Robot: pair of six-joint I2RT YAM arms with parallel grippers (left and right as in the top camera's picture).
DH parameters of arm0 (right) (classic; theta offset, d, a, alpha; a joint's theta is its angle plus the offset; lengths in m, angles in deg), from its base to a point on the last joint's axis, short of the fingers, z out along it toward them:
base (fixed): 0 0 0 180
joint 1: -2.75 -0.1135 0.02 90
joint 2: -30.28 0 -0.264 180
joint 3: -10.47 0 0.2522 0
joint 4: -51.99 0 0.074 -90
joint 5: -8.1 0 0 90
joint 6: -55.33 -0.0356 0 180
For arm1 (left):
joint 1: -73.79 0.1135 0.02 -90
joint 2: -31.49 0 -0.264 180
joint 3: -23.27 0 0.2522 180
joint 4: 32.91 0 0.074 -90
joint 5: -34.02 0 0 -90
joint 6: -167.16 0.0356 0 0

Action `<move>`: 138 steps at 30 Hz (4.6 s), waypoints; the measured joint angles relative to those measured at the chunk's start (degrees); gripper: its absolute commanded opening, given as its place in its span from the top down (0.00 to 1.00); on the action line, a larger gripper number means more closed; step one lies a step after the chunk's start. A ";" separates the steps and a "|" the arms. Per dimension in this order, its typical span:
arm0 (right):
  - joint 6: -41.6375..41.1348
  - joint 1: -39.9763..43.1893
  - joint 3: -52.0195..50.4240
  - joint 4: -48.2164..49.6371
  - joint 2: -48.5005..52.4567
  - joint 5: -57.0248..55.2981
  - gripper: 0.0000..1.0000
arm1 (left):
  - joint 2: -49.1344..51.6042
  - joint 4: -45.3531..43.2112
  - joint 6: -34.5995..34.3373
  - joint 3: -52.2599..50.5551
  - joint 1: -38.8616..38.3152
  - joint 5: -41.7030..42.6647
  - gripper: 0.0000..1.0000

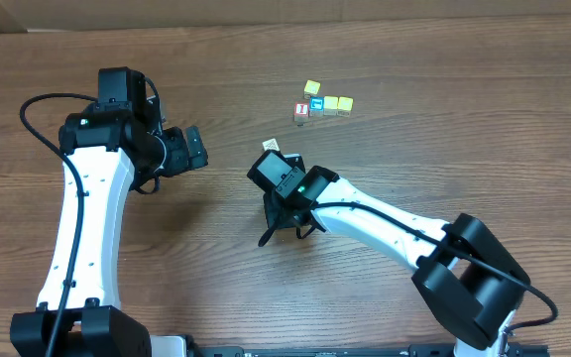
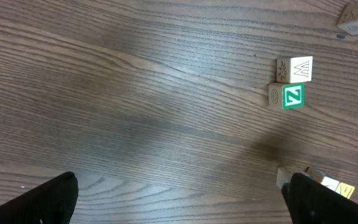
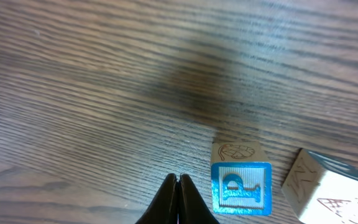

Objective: Flip 5 blocks

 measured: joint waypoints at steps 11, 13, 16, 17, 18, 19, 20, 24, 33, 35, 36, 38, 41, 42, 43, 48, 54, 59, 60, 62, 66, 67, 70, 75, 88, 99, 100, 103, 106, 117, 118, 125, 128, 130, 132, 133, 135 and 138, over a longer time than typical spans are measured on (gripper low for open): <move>0.00 0.00 -0.11 -0.13 1.81 0.66 0.96 | 0.00 0.00 0.00 0.00 0.00 0.00 0.00; 0.00 0.00 -0.11 -0.44 1.81 -0.07 0.96 | 0.00 0.00 0.00 0.00 0.00 0.00 0.00; 0.00 0.00 -0.11 -0.85 1.81 -1.05 0.96 | 0.00 0.02 0.00 0.00 0.00 0.00 0.00; -0.02 0.00 -0.11 -0.85 1.81 -1.29 0.96 | 0.00 0.00 0.00 0.00 0.00 0.00 0.00; -0.02 0.00 -0.11 -0.83 1.81 -1.70 0.96 | 0.00 0.02 0.00 0.00 0.00 0.00 0.00; -0.02 0.00 -0.11 -0.85 1.81 -2.05 0.96 | 0.00 0.00 0.00 0.00 0.00 0.00 0.00; 0.00 0.00 -0.11 -0.87 1.81 -2.64 0.96 | 0.00 0.00 0.00 0.00 0.00 0.00 0.00; -0.02 0.00 -0.11 -0.85 1.81 -3.67 0.96 | 0.00 0.00 0.00 0.00 0.00 0.00 0.00; -0.02 0.00 -0.11 -0.81 1.81 -6.23 0.96 | 0.00 0.00 0.00 0.00 0.00 0.00 0.00; -0.02 0.00 -0.11 -0.70 1.81 -6.67 0.96 | 0.00 0.00 0.00 0.00 0.00 0.00 0.00; 0.00 0.00 -0.11 -0.68 1.81 -6.80 0.96 | 0.00 0.00 0.00 0.00 0.00 0.00 0.00; 0.00 0.00 -0.11 -0.59 1.81 -7.04 0.96 | 0.00 0.00 0.00 0.00 0.00 0.00 0.00; -0.02 -0.02 -0.11 -0.37 1.81 -7.28 0.96 | 0.00 0.00 0.00 0.00 0.00 0.00 0.00; 0.00 -0.04 -0.11 -0.15 1.81 -7.34 0.96 | 0.00 0.00 0.00 0.00 0.00 0.00 0.00; -0.04 -0.04 -0.11 0.04 1.81 -7.37 0.96 | 0.00 0.02 0.00 0.00 0.00 0.00 0.00; -0.04 -0.04 -0.11 0.85 1.81 -7.63 0.96 | 0.00 0.00 0.00 0.00 0.00 0.00 0.00; -0.11 -0.04 -0.11 1.40 1.81 -6.69 0.96 | 0.00 0.00 0.00 0.00 0.00 0.00 0.00; -0.26 -0.04 -0.57 1.25 1.84 -6.64 0.96 | 0.00 0.00 0.00 0.00 0.00 0.00 0.00; -0.24 -0.04 -0.68 1.18 1.86 -6.78 0.96 | 0.00 0.00 0.00 0.00 0.00 0.00 0.00; -0.24 -0.04 -0.81 1.16 1.92 -7.19 0.96 | 0.00 0.00 0.00 0.00 0.00 0.00 0.00; -0.24 -0.04 -0.85 1.09 2.08 -8.39 0.96 | 0.00 0.00 0.00 0.00 0.00 0.00 0.00; -0.26 -0.04 -0.85 1.14 2.08 -8.68 0.96 | 0.00 0.00 0.00 0.00 0.00 0.00 0.00; -0.59 -0.04 -0.85 1.14 2.08 -9.73 0.96 | 0.00 0.00 0.00 0.00 0.00 0.00 0.00; -1.18 -0.04 -0.85 1.11 2.08 -11.10 0.96 | 0.00 0.00 0.00 0.00 0.00 0.00 0.00; -2.64 -0.04 -0.85 0.37 2.08 -11.37 0.96 | 0.00 0.00 0.00 0.00 0.00 0.00 0.00; -3.04 -0.04 -0.85 -1.40 2.08 -10.27 0.95 | 0.00 0.00 0.00 0.00 0.00 0.00 0.00; -3.04 -0.04 -0.85 -1.40 2.08 -10.03 0.95 | 0.00 0.00 0.00 0.00 0.00 0.00 0.00; -3.06 -0.04 -0.85 -1.29 2.08 -9.07 0.90 | 0.00 0.00 0.00 0.00 0.00 0.00 0.00; -2.86 -0.04 -0.72 -1.46 2.08 -8.02 0.85 | 0.00 0.00 0.00 0.00 0.00 0.00 0.00; 2.12 4.46 16.02 -9.73 1.97 -5.40 0.58 | 0.00 0.00 0.00 0.00 0.00 0.00 0.00; 2.69 6.01 17.09 -10.62 1.90 -4.94 0.56 | 0.00 0.00 0.00 0.00 0.00 -0.02 0.00; 6.14 21.92 18.38 -17.79 1.79 -3.61 0.38 | 0.00 0.00 0.00 0.00 0.00 -0.02 0.00; 7.76 30.34 18.38 -19.74 1.79 -3.48 0.26 | 0.00 0.00 0.00 0.00 0.00 -0.02 0.00; 8.26 36.92 18.40 -21.05 1.79 -3.50 0.24 | 0.00 -1.64 -0.02 0.00 0.00 0.00 0.00; 8.59 41.92 18.38 -22.05 1.79 -3.54 0.20 | 0.00 -5.29 -0.02 0.02 -0.02 -0.02 0.00; 8.70 44.50 18.40 -22.60 1.79 -3.56 0.14 | 0.00 -7.04 -0.02 0.04 0.00 -0.02 0.00; 8.81 49.75 18.38 -23.28 1.79 -3.58 0.07 | 0.00 -9.16 -0.13 0.04 0.00 -0.02 0.00; 9.05 55.28 18.40 -24.04 1.79 -3.67 0.00 | 0.00 -13.33 -0.20 0.04 0.00 0.04 0.00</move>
